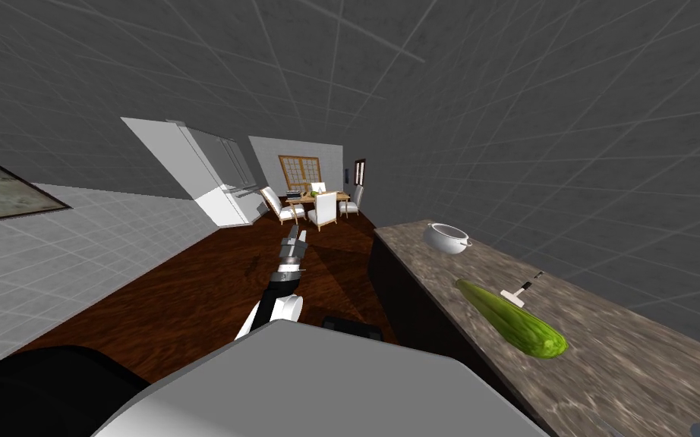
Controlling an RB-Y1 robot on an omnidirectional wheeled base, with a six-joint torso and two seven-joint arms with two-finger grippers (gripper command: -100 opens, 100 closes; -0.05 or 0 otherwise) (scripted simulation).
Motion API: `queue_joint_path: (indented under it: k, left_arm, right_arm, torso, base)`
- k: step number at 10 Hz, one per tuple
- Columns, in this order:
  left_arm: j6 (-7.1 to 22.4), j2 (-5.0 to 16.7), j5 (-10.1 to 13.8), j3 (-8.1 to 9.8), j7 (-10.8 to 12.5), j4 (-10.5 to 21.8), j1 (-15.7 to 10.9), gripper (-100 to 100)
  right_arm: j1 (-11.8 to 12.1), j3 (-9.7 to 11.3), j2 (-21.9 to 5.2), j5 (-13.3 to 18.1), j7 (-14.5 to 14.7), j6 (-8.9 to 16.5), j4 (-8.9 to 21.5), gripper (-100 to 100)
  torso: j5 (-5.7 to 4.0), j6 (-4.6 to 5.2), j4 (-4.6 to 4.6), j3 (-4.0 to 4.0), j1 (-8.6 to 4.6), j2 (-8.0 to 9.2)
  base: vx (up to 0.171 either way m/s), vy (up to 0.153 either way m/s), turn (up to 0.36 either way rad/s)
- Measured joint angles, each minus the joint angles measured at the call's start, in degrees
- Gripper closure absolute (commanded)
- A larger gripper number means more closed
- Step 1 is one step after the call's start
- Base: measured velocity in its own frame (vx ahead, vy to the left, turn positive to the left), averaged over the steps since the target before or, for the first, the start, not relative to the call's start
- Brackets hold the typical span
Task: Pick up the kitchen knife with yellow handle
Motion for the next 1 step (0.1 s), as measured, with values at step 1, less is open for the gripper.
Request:
queue_joint_path:
  k: [1]
  left_arm:
    - [0.00,0.00,0.00,0.00,0.00,0.00,0.00,0]
  right_arm:
    - [0.11,-0.01,-0.17,-0.08,-0.02,-0.13,-0.16,0]
  torso:
    - [-0.04,-0.04,0.01,0.01,-0.01,0.00]
  base:
    - [0.000,0.000,0.000]
